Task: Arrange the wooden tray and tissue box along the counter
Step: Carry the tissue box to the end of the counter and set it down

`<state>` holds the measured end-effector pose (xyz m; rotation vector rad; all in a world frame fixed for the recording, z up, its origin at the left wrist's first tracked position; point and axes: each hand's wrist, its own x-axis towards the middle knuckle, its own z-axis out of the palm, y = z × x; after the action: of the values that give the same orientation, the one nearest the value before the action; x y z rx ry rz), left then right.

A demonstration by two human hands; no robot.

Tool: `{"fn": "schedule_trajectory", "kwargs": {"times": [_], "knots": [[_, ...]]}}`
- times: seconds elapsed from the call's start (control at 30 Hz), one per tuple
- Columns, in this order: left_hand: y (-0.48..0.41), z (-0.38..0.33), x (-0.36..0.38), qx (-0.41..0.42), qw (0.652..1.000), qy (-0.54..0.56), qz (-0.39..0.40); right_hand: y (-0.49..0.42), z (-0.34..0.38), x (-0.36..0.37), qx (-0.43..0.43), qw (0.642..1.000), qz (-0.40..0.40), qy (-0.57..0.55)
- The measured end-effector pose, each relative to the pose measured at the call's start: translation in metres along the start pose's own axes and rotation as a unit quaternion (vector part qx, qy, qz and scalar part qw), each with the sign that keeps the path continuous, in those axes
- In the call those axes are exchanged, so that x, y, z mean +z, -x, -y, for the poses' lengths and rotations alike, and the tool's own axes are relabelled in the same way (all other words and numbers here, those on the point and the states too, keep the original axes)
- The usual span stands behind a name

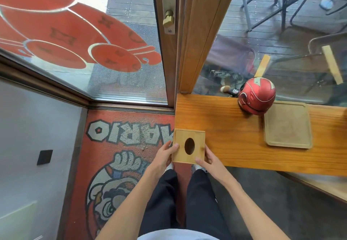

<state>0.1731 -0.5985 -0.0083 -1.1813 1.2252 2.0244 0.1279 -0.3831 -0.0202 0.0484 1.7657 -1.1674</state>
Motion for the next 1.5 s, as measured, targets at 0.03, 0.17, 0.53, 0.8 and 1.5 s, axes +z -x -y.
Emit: {"fn": "schedule_trajectory", "kwargs": {"times": [0.03, 0.17, 0.53, 0.8, 1.5], "knots": [[0.001, 0.001, -0.001, -0.001, 1.0, -0.004, 0.006, 0.002, -0.003, 0.001, 0.006, 0.999, 0.001, 0.052], [0.004, 0.006, -0.002, 0.015, 0.998, -0.042, 0.037, 0.007, -0.024, 0.008, -0.033, 0.946, -0.067, 0.315], [0.001, 0.017, -0.005, 0.027, 0.999, -0.022, 0.002, -0.015, -0.054, 0.051, -0.03, 0.901, -0.249, 0.355], [0.002, 0.015, -0.008, 0.033, 0.998, -0.06, 0.007, -0.016, -0.059, 0.055, -0.043, 0.896, -0.269, 0.352], [0.001, 0.028, -0.005, 0.12, 0.978, -0.168, 0.011, -0.009, -0.062, 0.056, -0.083, 0.895, -0.294, 0.326]]}}
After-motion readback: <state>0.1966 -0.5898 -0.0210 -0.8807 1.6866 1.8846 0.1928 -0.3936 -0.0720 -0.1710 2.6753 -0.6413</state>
